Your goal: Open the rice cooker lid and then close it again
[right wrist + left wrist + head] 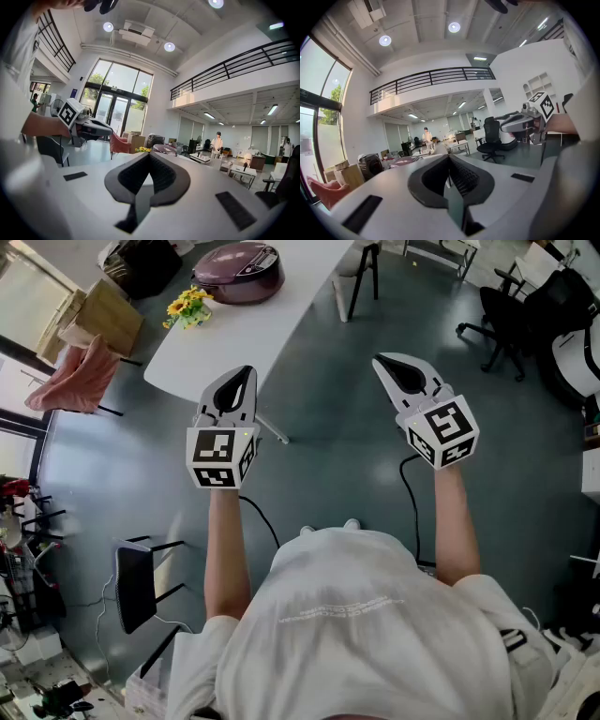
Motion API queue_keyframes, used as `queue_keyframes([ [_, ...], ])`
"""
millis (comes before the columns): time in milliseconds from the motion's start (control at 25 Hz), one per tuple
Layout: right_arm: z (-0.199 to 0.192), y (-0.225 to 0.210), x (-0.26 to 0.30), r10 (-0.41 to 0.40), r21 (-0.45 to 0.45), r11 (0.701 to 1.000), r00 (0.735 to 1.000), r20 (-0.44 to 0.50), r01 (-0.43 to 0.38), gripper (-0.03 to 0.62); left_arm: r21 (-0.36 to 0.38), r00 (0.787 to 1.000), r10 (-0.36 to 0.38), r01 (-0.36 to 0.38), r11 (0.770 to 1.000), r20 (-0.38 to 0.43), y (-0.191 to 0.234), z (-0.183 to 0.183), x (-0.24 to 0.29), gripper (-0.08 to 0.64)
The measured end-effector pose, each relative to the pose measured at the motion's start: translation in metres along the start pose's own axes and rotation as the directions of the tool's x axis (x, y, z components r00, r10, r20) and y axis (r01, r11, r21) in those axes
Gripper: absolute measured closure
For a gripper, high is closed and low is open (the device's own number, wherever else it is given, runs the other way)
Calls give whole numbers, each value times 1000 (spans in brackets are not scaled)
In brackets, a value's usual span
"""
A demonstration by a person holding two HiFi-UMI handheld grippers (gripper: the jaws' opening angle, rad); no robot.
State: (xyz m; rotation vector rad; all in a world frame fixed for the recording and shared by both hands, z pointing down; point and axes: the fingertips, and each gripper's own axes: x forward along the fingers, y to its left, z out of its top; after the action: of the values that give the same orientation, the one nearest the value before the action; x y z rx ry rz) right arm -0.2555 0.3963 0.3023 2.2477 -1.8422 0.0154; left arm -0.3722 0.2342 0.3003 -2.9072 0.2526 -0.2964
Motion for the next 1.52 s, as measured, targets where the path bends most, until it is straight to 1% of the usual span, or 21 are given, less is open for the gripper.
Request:
queue_keyframes([
  [280, -4, -18, -5, -5, 44, 999, 1000, 23, 4, 568, -2, 1000, 3, -3, 1000, -29, -15, -3, 8, 545],
  [480, -9, -17, -6, 64, 50, 997, 998, 19, -65, 568, -5, 999, 19, -19, 1000, -46, -25, -7, 8, 545],
  [600, -15, -19, -9, 84, 38, 996, 996, 2, -84, 568, -10, 998, 26, -26, 1000, -55, -31, -7, 9, 545],
  [960, -11, -38, -19, 67, 42, 997, 997, 41, -68, 568, -4, 998, 40, -40, 999, -52, -45, -3, 13, 545],
  [1080, -8, -41, -25, 66, 28, 997, 996, 57, -68, 565, -6, 999, 44, -45, 999, -30, -48, 3, 12, 541],
  [1120, -8, -42, -26, 66, 27, 997, 996, 60, -68, 550, -12, 999, 44, -44, 999, -20, -48, 5, 12, 539],
  [1160, -8, -43, -27, 65, 30, 997, 996, 60, -67, 500, -19, 999, 43, -43, 999, -13, -49, 7, 13, 525],
  [1200, -9, -43, -28, 65, 32, 997, 996, 58, -67, 451, -26, 999, 41, -41, 999, -8, -50, 7, 13, 463],
  [1240, -11, -42, -29, 68, 32, 997, 996, 54, -69, 431, -33, 999, 41, -41, 999, -5, -51, 6, 12, 405],
  [1280, -12, -40, -31, 72, 29, 997, 996, 49, -73, 413, -37, 999, 43, -43, 998, -4, -51, 5, 11, 373],
  [1360, -15, -37, -34, 76, 20, 997, 996, 39, -77, 372, -45, 999, 52, -52, 998, 1, -52, 4, 10, 348],
  [1400, -16, -37, -36, 74, 17, 997, 997, 37, -75, 363, -49, 998, 56, -56, 997, 1, -53, 4, 9, 341],
  [1520, -17, -39, -42, 59, 19, 998, 998, 37, -60, 356, -42, 998, 54, -54, 998, -14, -57, 1, 8, 339],
])
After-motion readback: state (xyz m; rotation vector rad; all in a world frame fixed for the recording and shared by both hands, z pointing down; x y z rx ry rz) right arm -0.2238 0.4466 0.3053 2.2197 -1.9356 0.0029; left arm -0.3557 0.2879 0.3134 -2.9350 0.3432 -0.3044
